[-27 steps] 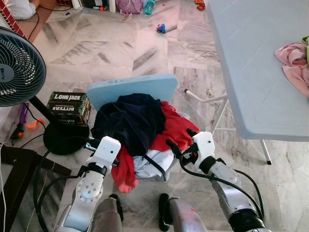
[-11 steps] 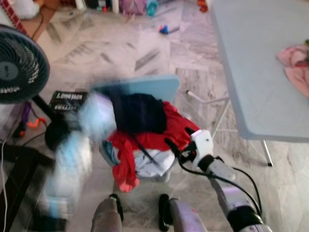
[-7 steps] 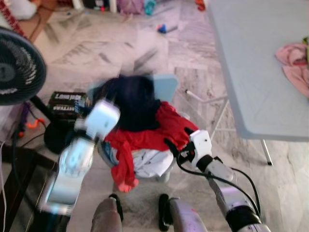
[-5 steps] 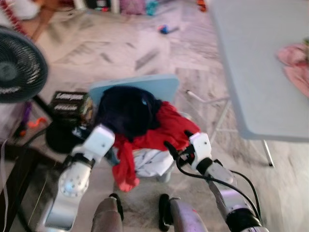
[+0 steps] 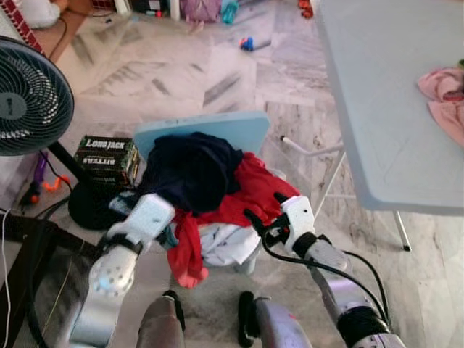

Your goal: Hang hanger

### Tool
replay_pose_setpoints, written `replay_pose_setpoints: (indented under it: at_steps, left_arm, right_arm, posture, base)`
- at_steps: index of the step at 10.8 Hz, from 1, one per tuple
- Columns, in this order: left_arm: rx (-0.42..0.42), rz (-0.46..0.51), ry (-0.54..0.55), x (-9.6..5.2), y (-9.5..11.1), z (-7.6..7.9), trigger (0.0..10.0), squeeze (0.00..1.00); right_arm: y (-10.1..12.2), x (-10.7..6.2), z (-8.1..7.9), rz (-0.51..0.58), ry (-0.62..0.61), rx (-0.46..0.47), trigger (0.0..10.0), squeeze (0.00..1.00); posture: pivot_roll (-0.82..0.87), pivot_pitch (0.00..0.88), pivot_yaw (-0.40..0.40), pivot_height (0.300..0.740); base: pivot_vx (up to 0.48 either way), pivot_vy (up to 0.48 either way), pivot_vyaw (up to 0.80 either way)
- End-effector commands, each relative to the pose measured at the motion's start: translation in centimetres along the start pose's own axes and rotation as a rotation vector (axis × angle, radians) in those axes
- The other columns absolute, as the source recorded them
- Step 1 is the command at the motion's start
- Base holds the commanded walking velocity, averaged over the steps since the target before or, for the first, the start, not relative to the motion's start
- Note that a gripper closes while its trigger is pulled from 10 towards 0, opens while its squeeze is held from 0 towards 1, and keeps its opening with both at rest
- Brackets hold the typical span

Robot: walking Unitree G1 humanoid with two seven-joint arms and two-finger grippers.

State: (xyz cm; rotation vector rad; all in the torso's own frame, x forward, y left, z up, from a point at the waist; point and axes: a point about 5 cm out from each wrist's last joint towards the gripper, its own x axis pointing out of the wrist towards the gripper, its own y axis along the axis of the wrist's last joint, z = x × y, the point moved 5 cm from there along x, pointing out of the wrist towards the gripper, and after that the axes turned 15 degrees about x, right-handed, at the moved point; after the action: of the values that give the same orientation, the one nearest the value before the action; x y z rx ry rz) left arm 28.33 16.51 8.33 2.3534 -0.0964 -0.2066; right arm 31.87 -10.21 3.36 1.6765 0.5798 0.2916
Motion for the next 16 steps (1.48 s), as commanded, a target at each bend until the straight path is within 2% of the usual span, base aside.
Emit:
replay_pose_setpoints:
  at_steps: [1,3,5,6,7,8,10,11,12,13,15,16]
  left_arm:
    - [-0.070,-0.063,-0.003,-1.0,-1.0,0.7,0.0,0.00]
    - [-0.099,-0.096,-0.038,-1.8,-1.7,2.4,0.0,0.00]
    - [-0.135,-0.037,0.004,-1.1,-0.1,1.8,0.0,0.00]
    - [-0.152,0.040,0.057,0.1,2.3,0.9,4.6,0.00]
    - [-0.176,0.044,0.074,0.5,2.9,1.0,10.0,0.00]
    - [-0.182,0.060,0.092,1.0,3.7,1.0,10.0,0.00]
    - [-0.188,0.060,0.147,0.9,3.7,0.6,10.0,0.00]
    - [-0.184,0.093,0.194,0.7,4.0,-0.3,10.0,0.00]
    - [-0.177,0.116,0.259,0.5,4.3,-1.5,10.0,0.00]
    - [-0.192,0.115,0.281,0.4,4.4,-2.0,10.0,0.00]
    - [-0.215,0.150,0.268,0.9,5.2,-2.1,10.0,0.00]
    - [-0.217,0.185,0.274,1.4,6.1,-2.5,10.0,0.00]
  right_arm:
    - [-0.8,-0.6,0.3,-0.019,-0.016,0.006,10.0,0.00]
    - [-0.8,-0.7,0.4,-0.021,-0.018,0.005,10.0,0.00]
    - [-0.6,-0.6,0.5,-0.016,-0.024,0.002,10.0,0.00]
    - [0.5,-0.7,1.3,0.049,-0.075,0.016,10.0,0.00]
    - [2.0,-0.7,2.4,0.124,-0.150,0.037,10.0,0.00]
    - [3.4,-0.8,3.5,0.194,-0.222,0.086,10.0,0.00]
    - [5.7,-1.5,4.8,0.311,-0.302,0.138,10.0,0.00]
    - [6.9,-1.9,5.1,0.387,-0.335,0.199,10.0,0.00]
    - [7.6,-2.4,5.1,0.421,-0.353,0.216,10.0,0.00]
    - [8.2,-2.8,5.2,0.449,-0.367,0.228,10.0,0.00]
    - [9.2,-3.0,5.3,0.486,-0.372,0.225,10.0,0.00]
    - [11.5,-2.7,5.2,0.551,-0.364,0.237,10.0,0.00]
  posture:
    - [0.11,0.228,-0.062,0.740]
    - [0.10,0.231,-0.063,0.740]
    - [0.11,0.233,-0.067,0.740]
    - [0.11,0.239,-0.073,0.740]
    - [0.11,0.241,-0.074,0.740]
    - [0.11,0.243,-0.066,0.740]
    - [0.10,0.248,-0.057,0.740]
    - [0.10,0.240,-0.054,0.740]
    - [0.09,0.238,-0.054,0.740]
    - [0.10,0.227,-0.052,0.740]
    - [0.10,0.194,-0.043,0.740]
    - [0.09,0.188,-0.035,0.740]
  base:
    - [0.000,0.000,0.00]
    - [0.000,0.000,0.00]
    - [0.000,0.000,0.00]
    - [0.000,0.000,0.00]
    - [0.000,0.000,0.00]
    - [0.000,0.000,0.00]
    - [0.000,0.000,0.00]
    - [0.000,0.000,0.00]
    - [0.000,0.000,0.00]
    - [0.000,0.000,0.00]
    - [0.000,0.000,0.00]
    - [0.000,0.000,-0.69]
